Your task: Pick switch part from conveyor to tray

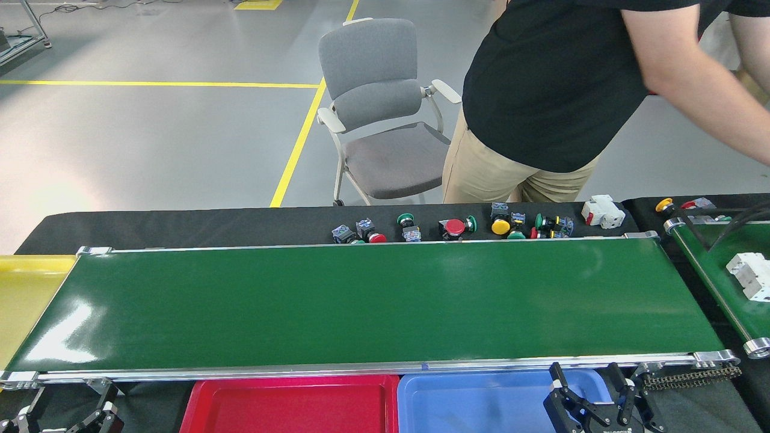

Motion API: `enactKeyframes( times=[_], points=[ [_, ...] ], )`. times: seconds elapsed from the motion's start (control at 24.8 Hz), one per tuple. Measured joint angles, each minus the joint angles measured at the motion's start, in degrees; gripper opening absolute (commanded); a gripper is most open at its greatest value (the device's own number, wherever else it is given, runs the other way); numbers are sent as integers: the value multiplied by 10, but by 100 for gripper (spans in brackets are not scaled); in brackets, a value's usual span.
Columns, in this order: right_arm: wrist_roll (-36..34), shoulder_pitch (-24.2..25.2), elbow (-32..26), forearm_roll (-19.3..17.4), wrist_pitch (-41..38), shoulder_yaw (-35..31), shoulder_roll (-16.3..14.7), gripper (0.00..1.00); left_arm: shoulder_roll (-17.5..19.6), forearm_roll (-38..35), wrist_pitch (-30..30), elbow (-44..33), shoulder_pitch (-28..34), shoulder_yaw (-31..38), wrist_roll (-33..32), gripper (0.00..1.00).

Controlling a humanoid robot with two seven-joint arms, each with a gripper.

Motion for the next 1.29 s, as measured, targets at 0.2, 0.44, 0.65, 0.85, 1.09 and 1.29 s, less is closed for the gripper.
enactKeyframes(
  times=[0.2, 0.44, 0.65, 0.85, 1.09, 1.29],
  points=[
    [-6, 0, 0, 0, 1, 0, 0, 99, 0, 0, 1, 0, 0, 0, 0, 100],
    [-7, 0, 0, 0, 1, 0, 0, 99, 0, 0, -3, -1, -3, 0, 0, 100],
    [-7, 0, 0, 0, 1, 0, 0, 99, 0, 0, -2, -1, -3, 1, 0, 100],
    [-7, 0, 0, 0, 2, 0, 0, 99, 0, 0, -2, -1, -3, 1, 0, 100],
    [-8, 0, 0, 0, 4, -1, 0, 99, 0, 0, -1, -1, -3, 1, 0, 100],
    [12, -22, 0, 0, 55, -1, 0, 99, 0, 0, -1, -1, -3, 1, -1, 100]
  ],
)
